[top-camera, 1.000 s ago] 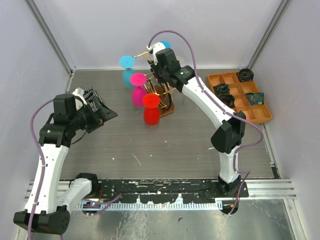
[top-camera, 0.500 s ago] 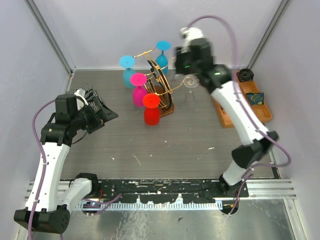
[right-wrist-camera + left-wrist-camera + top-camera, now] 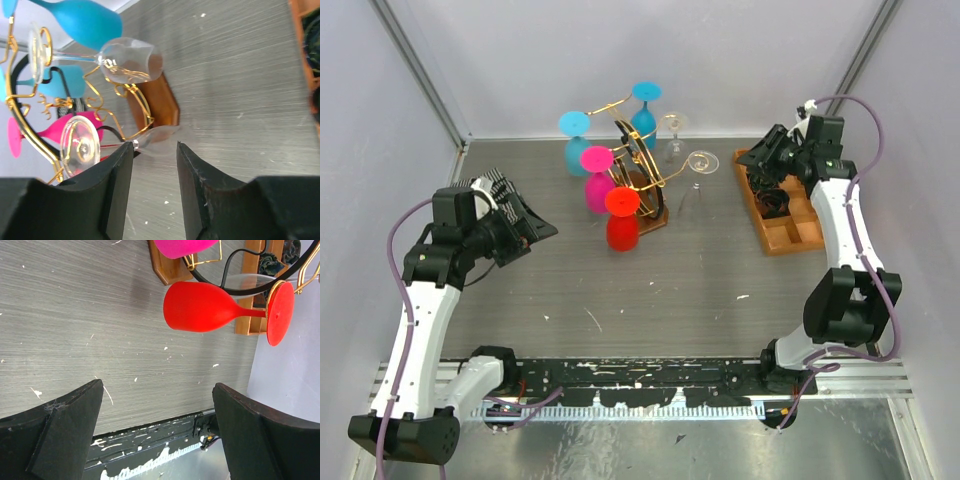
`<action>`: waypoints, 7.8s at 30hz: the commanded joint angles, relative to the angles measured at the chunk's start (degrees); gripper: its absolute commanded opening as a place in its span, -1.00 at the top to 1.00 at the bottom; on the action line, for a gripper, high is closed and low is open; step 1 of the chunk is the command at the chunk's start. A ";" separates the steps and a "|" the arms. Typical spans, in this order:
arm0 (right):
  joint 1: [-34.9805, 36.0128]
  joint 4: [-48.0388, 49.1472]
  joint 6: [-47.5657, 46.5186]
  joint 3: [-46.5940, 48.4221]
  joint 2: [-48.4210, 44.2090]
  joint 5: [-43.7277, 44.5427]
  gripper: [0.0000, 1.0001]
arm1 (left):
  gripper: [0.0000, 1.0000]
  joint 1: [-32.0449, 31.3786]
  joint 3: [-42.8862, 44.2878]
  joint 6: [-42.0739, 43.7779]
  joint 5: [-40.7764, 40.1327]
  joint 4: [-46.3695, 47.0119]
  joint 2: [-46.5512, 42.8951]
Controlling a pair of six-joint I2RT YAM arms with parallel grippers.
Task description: Take the wine glass off the wine glass rack
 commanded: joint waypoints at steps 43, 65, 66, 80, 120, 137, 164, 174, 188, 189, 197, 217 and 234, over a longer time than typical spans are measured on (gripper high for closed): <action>3.89 22.57 13.44 -5.34 0.20 -12.43 0.95 | -0.96 -0.15 -1.10 -0.06 1.68 -0.05 -0.37; 11.84 20.61 12.86 1.57 2.20 -12.34 0.95 | -0.96 -0.15 -1.58 0.48 1.55 -0.99 -1.54; 11.84 19.32 12.06 0.74 0.65 -11.72 0.95 | -0.96 -0.15 -1.53 0.49 1.48 -1.07 -1.59; 12.36 -11.52 -12.65 7.21 -11.30 0.93 0.98 | -0.96 -0.15 -0.96 1.82 0.13 -2.15 -3.01; 101.43 -15.84 -54.84 9.49 4.14 88.87 0.99 | -0.96 -0.83 25.87 15.86 26.65 9.87 12.84; 103.73 -10.18 -64.63 22.26 16.70 78.65 0.98 | -0.96 -5.85 23.38 27.16 28.06 3.69 10.67; 106.05 -7.48 -66.93 23.51 17.86 79.56 0.98 | -0.60 -7.88 20.55 29.68 13.99 1.85 11.85; 106.41 -4.93 -67.41 21.93 16.91 80.97 0.98 | 0.17 -7.84 19.08 29.84 12.05 2.93 10.67; 106.48 -0.32 -66.56 18.32 14.95 86.71 -0.59 | 0.37 -7.85 17.01 31.75 1.40 4.71 10.12; 106.50 -0.30 -66.30 18.13 14.61 87.10 -0.64 | 0.37 -7.88 16.71 31.90 0.31 5.15 10.03; 106.50 -0.84 -61.48 13.05 8.36 91.18 -0.74 | 0.36 -7.85 13.96 34.55 -15.76 10.51 12.37; 81.14 -25.22 -6.41 17.45 -11.62 78.85 -0.84 | 0.44 -7.74 0.06 41.56 -45.75 47.12 26.51; 24.95 -9.81 0.84 9.57 -10.98 16.27 -1.00 | -0.25 -7.47 -7.96 33.61 -48.58 50.13 23.68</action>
